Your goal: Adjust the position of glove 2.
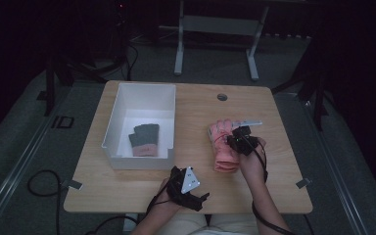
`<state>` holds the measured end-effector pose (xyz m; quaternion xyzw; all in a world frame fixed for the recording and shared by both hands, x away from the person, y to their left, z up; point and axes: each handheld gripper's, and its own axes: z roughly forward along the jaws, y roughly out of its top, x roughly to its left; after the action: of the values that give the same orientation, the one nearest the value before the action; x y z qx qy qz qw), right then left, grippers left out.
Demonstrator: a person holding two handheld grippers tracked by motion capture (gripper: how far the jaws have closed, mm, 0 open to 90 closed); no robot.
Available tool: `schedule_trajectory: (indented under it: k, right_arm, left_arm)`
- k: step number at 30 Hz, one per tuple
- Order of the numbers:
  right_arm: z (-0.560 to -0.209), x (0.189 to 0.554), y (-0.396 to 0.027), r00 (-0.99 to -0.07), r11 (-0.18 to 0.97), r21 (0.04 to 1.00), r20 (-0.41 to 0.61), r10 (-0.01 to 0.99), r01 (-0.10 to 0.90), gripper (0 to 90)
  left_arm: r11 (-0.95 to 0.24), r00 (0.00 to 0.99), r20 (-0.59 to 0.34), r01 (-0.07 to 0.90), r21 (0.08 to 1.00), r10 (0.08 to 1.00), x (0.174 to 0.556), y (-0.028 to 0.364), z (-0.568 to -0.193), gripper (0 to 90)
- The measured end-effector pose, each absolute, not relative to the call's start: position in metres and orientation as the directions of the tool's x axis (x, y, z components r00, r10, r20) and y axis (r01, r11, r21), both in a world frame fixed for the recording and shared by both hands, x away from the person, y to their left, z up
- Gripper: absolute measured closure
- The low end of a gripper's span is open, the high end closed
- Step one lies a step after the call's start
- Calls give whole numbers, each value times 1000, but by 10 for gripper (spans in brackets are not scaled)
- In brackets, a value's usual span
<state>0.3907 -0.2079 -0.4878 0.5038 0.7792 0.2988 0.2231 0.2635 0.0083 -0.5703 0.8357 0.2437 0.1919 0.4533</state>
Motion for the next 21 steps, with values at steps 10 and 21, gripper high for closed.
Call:
schedule_trajectory:
  k: [10, 21]
  right_arm:
    - [-503, 395, -211, -424, 336, 691, -48, 905, 640, 837]
    - [-478, 388, -220, -487, 308, 743, 28, 873, 594, 621]
  left_arm:
    - [-446, 803, 76, 246, 861, 591, 264, 11, -570, 9]
    - [-445, 800, 73, 252, 859, 595, 266, 12, -569, 9]
